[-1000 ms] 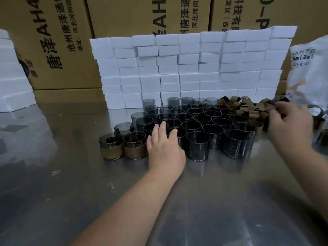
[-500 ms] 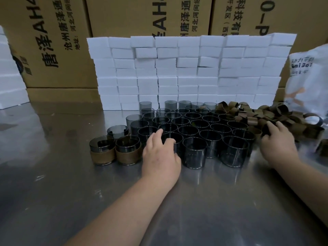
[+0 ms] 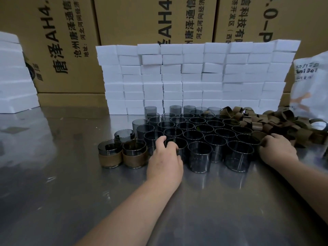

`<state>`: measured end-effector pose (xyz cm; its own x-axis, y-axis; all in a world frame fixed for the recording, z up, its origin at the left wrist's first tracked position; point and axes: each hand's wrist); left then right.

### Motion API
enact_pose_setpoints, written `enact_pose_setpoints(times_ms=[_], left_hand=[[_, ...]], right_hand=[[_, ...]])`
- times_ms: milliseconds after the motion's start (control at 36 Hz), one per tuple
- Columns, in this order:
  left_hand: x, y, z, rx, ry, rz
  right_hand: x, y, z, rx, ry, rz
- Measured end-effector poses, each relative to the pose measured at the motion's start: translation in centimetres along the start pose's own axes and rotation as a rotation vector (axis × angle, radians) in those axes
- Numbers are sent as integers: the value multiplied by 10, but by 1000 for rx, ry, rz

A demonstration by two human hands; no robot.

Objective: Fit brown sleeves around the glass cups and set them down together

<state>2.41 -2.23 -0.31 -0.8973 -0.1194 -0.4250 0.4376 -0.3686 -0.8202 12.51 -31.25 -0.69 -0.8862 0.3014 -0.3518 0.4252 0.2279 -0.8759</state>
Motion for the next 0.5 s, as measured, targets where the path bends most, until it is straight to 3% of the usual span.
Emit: enact_pose_setpoints(times_ms=[111,250,389,500], left_hand=[[0,-2,1,29,-25,20],[-2,-2,1,218,-41,216],[-6,-2,0,574,-122,362],[-5,1,3,781,-104,405]], right_hand=[[5,-3,-3,-107,68,-19],[15,-13,-4,-465,140,271],[32,-34,-23,-1051,333,551],[56,-73,-56,-1421,218,495]])
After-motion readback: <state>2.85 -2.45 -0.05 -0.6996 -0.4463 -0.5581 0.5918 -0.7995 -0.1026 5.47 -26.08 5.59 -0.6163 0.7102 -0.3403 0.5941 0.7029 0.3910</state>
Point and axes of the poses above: each hand's wrist, its own x-axis away from the middle knuckle, its own y-axis out of the palm, z = x × y, and after that the axes turned 6 degrees about -x, right-handed
